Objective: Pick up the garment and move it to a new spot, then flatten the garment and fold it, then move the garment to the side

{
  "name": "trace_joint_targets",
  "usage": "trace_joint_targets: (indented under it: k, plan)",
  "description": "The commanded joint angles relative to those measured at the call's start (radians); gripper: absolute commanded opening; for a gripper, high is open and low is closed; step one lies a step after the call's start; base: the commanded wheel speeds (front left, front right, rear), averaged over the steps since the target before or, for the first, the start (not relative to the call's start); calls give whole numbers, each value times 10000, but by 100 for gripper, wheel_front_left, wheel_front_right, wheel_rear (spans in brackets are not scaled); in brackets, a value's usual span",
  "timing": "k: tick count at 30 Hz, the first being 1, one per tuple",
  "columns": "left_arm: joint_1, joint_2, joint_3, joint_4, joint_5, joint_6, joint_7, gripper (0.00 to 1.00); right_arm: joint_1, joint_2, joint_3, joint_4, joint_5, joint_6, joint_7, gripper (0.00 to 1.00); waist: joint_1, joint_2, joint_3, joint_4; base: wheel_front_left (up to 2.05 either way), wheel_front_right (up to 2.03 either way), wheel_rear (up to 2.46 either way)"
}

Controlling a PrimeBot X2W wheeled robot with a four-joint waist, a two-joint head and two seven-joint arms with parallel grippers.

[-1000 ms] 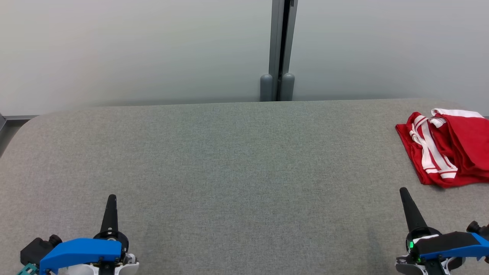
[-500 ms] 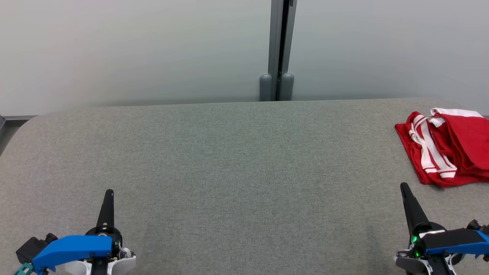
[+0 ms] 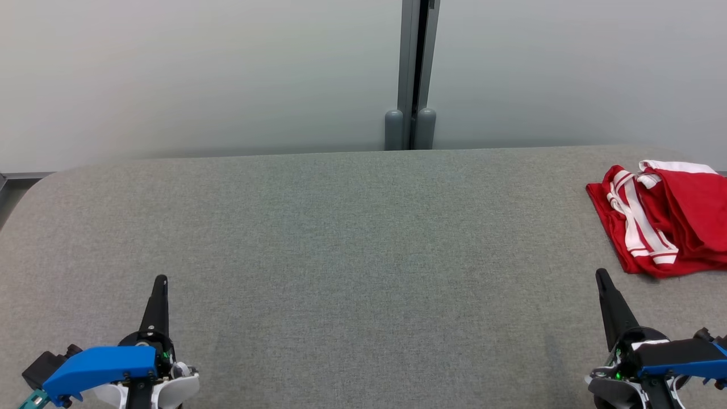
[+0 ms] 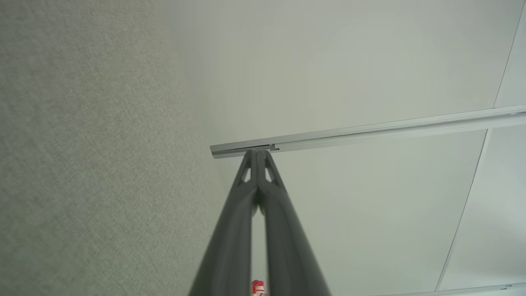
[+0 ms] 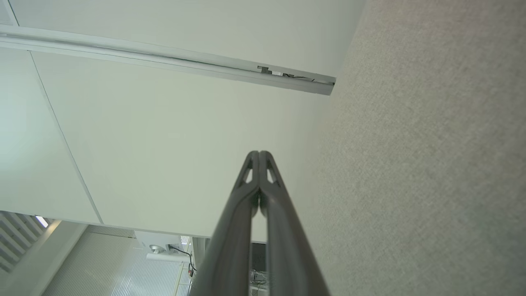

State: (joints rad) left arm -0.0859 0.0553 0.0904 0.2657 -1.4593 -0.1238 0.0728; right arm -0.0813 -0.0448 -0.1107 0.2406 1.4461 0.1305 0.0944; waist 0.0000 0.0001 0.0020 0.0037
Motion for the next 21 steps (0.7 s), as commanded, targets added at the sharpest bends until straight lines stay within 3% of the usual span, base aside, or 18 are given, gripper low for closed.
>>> trace_joint_targets:
  k: [1, 21]
  plan:
    - [-194, -19, 87, -81, -189, -71, 65, 0, -214, -82, -35, -14, 226, 4, 35, 0, 0, -1, 1, -2, 0, 0, 0]
    - [-280, -61, 244, -226, -1442, -115, 414, 0, -325, -91, -46, 49, 1570, 4, 190, 0, 0, -1, 10, -33, 0, 0, 0]
